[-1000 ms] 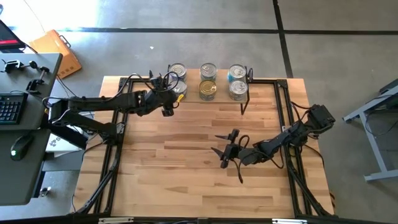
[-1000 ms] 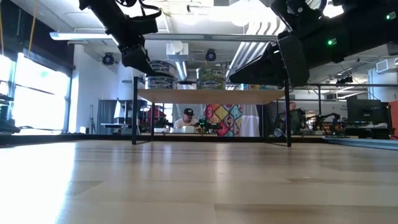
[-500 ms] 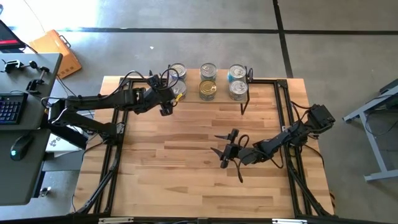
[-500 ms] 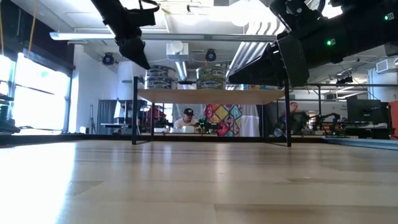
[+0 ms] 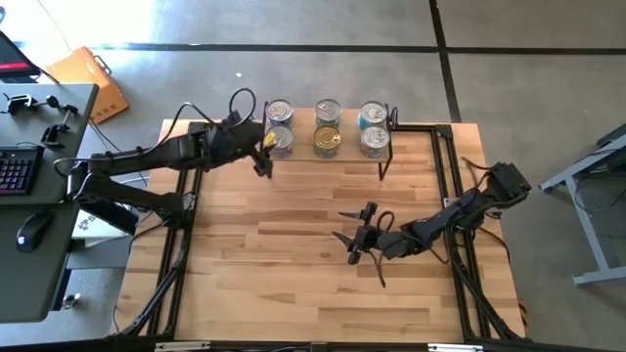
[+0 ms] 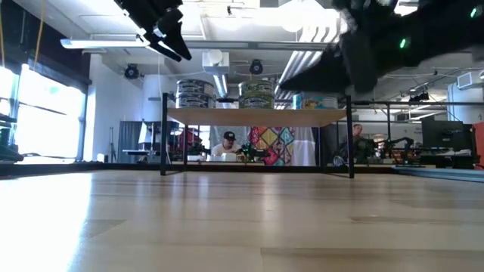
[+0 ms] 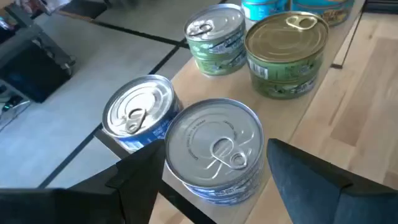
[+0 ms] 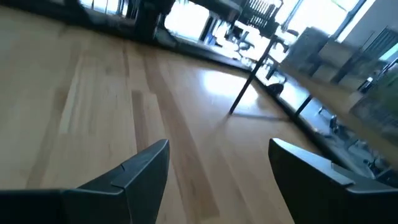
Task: Stack canned seafood by type on shelf
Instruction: Return to Home Position
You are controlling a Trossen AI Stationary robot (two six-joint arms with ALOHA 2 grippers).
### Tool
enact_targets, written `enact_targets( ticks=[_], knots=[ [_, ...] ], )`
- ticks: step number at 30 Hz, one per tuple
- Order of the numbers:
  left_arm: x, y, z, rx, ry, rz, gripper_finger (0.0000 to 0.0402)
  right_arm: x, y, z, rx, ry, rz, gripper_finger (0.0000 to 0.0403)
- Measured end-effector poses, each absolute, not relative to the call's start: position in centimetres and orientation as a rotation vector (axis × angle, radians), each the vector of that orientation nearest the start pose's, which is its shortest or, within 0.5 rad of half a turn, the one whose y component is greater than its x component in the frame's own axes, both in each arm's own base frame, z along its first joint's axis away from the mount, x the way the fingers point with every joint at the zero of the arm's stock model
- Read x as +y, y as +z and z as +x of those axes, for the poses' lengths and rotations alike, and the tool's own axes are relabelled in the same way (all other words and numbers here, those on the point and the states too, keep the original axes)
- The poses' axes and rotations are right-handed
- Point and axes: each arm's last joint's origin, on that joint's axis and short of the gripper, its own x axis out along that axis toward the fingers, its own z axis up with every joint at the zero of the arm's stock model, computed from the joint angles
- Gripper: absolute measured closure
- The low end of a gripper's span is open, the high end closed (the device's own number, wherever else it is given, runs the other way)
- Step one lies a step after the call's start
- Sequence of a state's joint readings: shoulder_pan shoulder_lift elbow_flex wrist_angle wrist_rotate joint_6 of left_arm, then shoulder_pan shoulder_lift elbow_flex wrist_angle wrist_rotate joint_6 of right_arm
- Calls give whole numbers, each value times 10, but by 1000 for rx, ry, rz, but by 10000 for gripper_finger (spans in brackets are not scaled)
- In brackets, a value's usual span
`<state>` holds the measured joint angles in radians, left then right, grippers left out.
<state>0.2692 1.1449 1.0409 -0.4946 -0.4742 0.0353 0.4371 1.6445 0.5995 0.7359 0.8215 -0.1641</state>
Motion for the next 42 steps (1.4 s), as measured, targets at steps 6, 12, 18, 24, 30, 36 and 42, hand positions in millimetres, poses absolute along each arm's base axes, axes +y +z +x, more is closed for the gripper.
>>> enact_targets(
  ticks=[6,12,18,24,30,36,42],
  knots=[
    [63,328,226,590,594,25,145,119,205,251,207,-371,-362,135],
    [25,315,234,589,402,32,162,115,241,204,231,-281,-181,135],
    [-9,290,239,509,281,27,170,93,244,174,444,99,41,153],
    [-23,277,240,386,285,38,171,51,232,172,397,259,16,225],
    [-22,269,232,381,312,22,171,14,234,150,297,178,64,304],
    [-18,254,213,326,338,-8,171,17,233,125,213,215,198,348],
    [-18,239,202,211,326,-46,171,21,214,110,128,221,140,380]
  ],
)
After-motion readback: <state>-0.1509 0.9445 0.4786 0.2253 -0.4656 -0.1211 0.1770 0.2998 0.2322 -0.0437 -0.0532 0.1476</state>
